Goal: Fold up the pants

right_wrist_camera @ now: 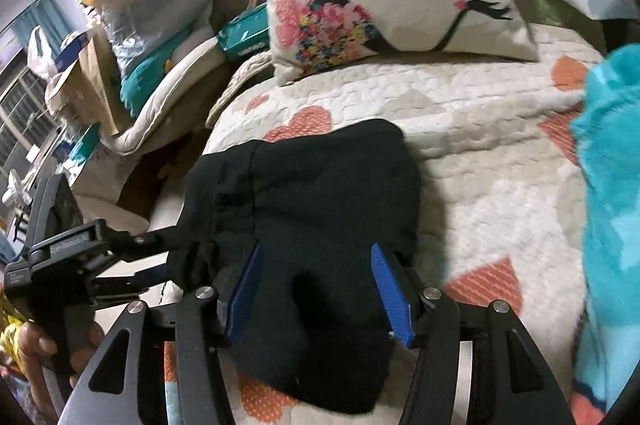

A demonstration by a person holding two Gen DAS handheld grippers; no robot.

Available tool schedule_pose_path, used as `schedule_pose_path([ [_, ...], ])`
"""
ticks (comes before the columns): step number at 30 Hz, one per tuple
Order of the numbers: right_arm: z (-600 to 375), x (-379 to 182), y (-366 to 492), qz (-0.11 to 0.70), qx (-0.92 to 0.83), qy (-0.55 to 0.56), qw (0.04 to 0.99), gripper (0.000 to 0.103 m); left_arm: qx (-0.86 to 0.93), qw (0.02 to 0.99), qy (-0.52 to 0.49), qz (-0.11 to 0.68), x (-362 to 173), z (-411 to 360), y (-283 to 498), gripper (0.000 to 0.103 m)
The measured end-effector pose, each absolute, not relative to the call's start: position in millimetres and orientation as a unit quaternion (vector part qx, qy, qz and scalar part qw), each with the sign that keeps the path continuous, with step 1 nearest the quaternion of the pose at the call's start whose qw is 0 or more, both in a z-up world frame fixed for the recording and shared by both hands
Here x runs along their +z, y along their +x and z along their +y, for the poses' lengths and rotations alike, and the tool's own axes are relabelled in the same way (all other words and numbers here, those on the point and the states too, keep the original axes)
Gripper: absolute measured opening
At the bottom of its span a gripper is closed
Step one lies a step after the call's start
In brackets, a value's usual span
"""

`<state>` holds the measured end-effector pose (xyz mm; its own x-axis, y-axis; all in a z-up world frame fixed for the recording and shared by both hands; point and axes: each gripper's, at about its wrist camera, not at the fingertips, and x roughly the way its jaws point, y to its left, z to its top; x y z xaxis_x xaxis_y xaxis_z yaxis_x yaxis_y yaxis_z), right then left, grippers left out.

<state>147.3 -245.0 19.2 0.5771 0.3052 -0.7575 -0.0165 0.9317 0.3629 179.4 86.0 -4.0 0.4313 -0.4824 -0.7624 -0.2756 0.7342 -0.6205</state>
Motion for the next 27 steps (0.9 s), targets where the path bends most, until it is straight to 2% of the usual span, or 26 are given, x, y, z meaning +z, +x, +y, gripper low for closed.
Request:
schedule_pose_path([
  [6,-241.0,40.5,97.8,0.435,0.086,0.169,0.880,0.064,-0.055,0.819,-0.287,0.493,29.6,78.7,147.5,0.067],
  [12,-225.5,45.0,42.2,0.430,0.083,0.130,0.889,0.065,-0.005,0.911,-0.148,0.385,78.1,57.3,79.2,0.067],
  [18,-218.1,47.3,5.6,0.413,0.084,0.132,0.897,0.068,0.070,0.948,-0.097,0.295,109.8,59.5,4.6,0.087],
  [20,-215.5,47.8,-3.7,0.410,0.086,0.136,0.898,0.068,0.095,0.956,-0.088,0.264,123.1,60.0,-18.9,0.097],
  [24,-209.3,54.0,-23.8,0.397,0.081,0.121,0.906,0.069,0.121,0.970,-0.083,0.196,150.1,55.4,-58.9,0.103],
  [27,-207.0,59.7,-41.4,0.383,0.074,0.109,0.914,0.071,0.128,0.969,-0.079,0.196,162.1,46.2,-71.7,0.103],
])
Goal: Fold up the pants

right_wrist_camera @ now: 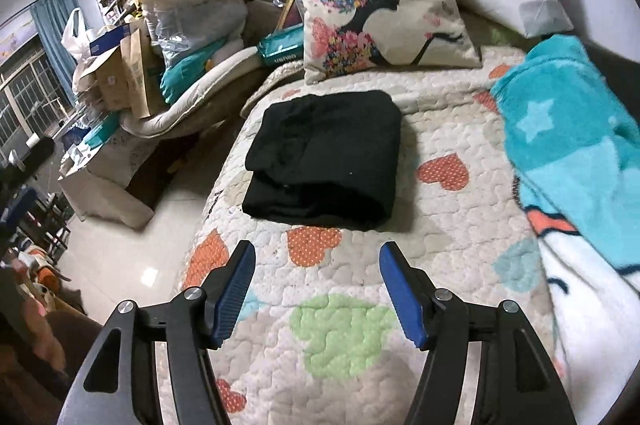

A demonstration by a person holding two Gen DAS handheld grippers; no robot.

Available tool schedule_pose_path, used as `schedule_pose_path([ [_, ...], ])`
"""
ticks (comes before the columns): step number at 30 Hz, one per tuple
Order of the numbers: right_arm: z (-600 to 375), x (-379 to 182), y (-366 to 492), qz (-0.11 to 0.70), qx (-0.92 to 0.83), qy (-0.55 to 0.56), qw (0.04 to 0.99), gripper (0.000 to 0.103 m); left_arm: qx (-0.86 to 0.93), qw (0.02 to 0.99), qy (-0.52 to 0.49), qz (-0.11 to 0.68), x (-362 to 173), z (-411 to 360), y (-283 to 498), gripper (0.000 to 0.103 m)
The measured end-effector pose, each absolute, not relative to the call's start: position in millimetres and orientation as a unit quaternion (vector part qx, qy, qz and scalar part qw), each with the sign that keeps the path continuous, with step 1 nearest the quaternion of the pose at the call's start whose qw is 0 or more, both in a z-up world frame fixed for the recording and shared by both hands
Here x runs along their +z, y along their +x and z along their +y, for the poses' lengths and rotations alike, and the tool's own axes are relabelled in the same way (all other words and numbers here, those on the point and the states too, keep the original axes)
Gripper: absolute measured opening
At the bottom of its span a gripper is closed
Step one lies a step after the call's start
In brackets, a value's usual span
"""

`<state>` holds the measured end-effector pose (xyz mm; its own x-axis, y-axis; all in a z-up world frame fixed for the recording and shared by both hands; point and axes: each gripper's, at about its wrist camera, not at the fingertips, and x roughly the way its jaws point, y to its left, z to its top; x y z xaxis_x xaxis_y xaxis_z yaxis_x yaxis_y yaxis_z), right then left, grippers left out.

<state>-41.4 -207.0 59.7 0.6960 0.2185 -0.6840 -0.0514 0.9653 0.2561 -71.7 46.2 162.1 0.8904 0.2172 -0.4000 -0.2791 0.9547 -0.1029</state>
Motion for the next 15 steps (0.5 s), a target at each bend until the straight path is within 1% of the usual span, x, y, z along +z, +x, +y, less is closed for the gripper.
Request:
schedule_pose_path([
  [6,-201.5,65.0,-75.9,0.358,0.056,0.075,0.929,0.076,0.084,0.963,-0.074,0.244,155.0,22.0,-79.1,0.103],
  [10,-202.5,62.6,-81.3,0.361,0.052,0.067,0.929,0.078,0.062,0.956,-0.064,0.279,141.0,7.3,-79.9,0.103],
  [15,-212.9,67.2,-82.5,0.351,0.036,0.082,0.932,0.079,0.054,0.956,-0.050,0.284,138.6,-1.8,-84.3,0.103],
])
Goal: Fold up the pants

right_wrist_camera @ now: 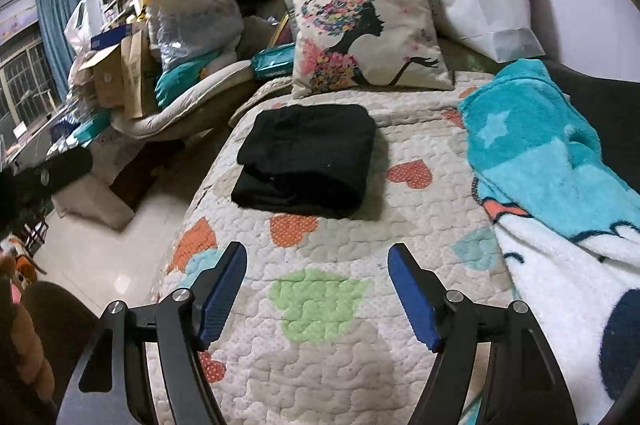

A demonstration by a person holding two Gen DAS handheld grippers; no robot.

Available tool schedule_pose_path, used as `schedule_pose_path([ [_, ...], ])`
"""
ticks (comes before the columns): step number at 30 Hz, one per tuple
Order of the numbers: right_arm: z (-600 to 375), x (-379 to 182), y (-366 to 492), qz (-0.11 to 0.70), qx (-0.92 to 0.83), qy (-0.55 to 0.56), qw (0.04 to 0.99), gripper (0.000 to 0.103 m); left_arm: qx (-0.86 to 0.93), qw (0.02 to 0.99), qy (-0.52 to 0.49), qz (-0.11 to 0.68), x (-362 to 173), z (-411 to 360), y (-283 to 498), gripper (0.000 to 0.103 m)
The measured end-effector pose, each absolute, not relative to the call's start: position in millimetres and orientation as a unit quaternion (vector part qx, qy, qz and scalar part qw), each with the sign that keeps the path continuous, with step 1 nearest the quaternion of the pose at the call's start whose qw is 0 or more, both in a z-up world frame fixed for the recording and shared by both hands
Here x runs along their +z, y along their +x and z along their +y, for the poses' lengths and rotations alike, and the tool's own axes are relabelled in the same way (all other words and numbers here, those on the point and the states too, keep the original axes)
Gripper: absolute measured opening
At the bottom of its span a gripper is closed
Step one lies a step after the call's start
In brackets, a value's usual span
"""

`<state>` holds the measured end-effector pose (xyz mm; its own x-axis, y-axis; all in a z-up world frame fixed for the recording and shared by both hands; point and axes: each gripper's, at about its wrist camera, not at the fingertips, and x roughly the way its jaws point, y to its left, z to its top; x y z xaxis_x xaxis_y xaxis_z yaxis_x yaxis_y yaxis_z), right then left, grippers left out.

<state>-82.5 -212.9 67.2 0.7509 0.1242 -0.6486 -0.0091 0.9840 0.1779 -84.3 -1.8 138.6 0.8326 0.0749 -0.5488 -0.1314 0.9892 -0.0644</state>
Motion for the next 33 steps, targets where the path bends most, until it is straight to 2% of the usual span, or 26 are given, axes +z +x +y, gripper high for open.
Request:
schedule_pose_path([
  [6,-216.5,65.2,-81.2,0.355,0.033,0.087,0.930,0.079,0.060,0.960,-0.036,0.272,139.2,-3.6,-87.1,0.103],
  [33,-212.2,51.3,-74.8,0.377,0.035,0.080,0.922,0.081,0.043,0.944,-0.020,0.327,115.0,-4.3,-76.4,0.103],
])
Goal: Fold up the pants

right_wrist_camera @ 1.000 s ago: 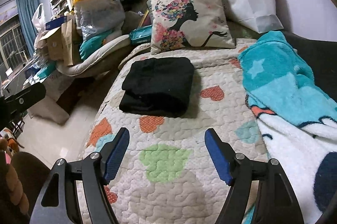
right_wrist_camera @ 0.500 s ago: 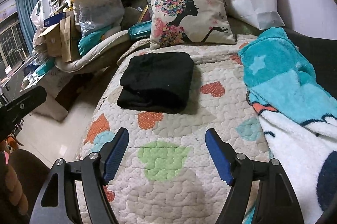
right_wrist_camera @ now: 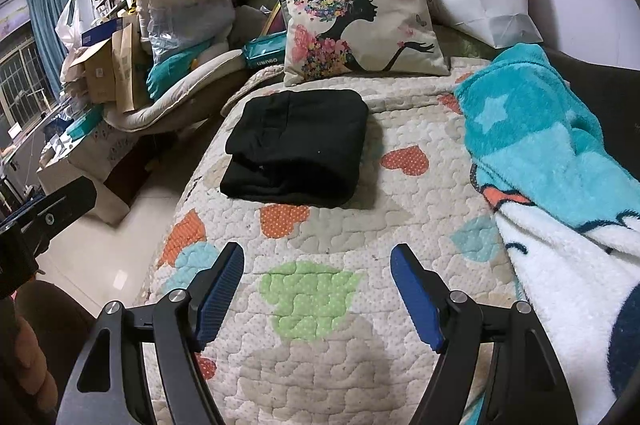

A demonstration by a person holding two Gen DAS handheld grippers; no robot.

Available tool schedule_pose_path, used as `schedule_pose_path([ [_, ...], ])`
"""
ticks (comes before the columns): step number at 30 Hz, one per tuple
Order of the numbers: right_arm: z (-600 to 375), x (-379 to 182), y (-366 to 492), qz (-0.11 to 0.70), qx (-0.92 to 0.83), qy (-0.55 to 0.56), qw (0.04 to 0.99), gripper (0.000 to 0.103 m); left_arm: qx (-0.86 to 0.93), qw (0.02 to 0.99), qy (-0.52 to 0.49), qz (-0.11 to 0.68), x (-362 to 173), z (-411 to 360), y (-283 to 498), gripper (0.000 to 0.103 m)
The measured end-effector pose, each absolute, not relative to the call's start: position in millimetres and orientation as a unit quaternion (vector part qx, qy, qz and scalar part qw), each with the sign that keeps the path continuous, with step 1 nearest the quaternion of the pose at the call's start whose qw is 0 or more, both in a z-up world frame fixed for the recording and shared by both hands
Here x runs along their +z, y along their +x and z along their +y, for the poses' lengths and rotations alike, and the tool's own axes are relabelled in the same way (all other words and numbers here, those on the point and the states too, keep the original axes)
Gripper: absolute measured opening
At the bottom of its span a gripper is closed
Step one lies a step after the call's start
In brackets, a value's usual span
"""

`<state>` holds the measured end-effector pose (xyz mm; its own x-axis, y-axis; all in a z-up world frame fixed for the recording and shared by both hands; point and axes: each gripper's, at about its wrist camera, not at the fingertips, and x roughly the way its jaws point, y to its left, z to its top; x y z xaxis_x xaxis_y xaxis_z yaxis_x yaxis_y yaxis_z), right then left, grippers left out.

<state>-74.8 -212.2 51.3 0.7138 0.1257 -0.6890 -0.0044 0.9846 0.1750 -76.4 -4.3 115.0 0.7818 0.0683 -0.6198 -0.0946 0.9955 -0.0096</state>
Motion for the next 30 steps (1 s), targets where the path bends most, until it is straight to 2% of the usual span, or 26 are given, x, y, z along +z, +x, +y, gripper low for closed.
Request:
schedule_pose_path([
  [30,-205.6,42.3,-42.6,0.401,0.020,0.059,0.914,0.082,0.062,0.916,-0.038,0.394,76.7,23.1,-38.5,0.103],
])
